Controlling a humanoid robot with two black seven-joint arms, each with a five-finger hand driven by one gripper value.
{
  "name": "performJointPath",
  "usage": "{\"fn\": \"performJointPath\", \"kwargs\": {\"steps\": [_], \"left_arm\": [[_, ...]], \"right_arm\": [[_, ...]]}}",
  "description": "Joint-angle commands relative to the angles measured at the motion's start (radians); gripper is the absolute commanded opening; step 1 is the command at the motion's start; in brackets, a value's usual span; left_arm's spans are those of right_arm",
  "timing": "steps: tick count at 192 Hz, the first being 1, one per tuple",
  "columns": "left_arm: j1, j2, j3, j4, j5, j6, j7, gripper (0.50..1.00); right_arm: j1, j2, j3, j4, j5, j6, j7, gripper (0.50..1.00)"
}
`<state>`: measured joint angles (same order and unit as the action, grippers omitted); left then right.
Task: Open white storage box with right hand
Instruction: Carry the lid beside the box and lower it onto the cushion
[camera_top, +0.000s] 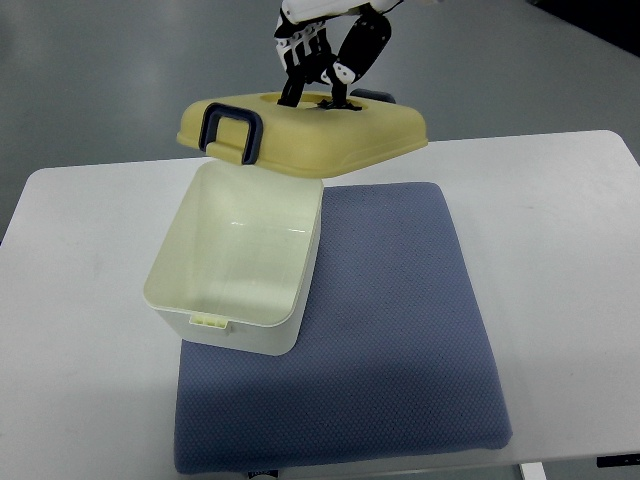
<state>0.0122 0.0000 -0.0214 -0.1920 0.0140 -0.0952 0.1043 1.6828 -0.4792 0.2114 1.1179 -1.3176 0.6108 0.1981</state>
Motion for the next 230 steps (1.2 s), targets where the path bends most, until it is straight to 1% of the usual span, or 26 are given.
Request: {"fn": "performJointPath", "kwargs": {"steps": [1,24,39,94,120,150,200,215,230], "left_arm": [[0.0,0.0,0.001,-0.001,0.0,-0.006,0.0,1.0],[0.0,0.0,0.001,-0.001,0.0,-0.006,0.0,1.0],[0.0,0.0,0.001,-0.003,0.001,-0.008,0.0,1.0],[0.0,0.0,0.0,0.003,0.001,-0.008,0.0,1.0],[0.0,0.0,0.001,0.0,0.001,-0.008,0.0,1.0],[0.0,0.0,0.001,0.0,0.001,-0.008,0.0,1.0],[0.0,0.0,0.001,0.002,0.001,-0.008,0.002,1.0],[0.0,0.0,0.001,0.002,0.001,-0.008,0.002,1.0],[0.0,0.0,0.001,-0.001,0.001,-0.008,0.002,1.0]], "right_arm": [[0.003,-0.068,0.0,0.016,-0.002,0.0,0.006,0.5],[-0.017,-0.118,-0.017,0.037,-0.005,0.0,0.006,0.5],[-0.061,-0.148,-0.043,0.04,-0.017,0.0,0.004,0.5],[-0.15,-0.206,-0.165,0.043,-0.087,0.0,0.004,0.5],[-0.221,-0.2,-0.168,0.065,-0.163,0.0,0.004,0.5],[-0.279,-0.19,-0.167,0.065,-0.169,0.0,0.006,0.5],[-0.354,-0.13,-0.168,0.059,-0.183,0.0,0.007,0.5],[-0.379,-0.107,-0.168,0.059,-0.183,-0.052,0.009,0.5],[-0.393,-0.09,-0.168,0.059,-0.184,-0.082,0.011,0.5]]}}
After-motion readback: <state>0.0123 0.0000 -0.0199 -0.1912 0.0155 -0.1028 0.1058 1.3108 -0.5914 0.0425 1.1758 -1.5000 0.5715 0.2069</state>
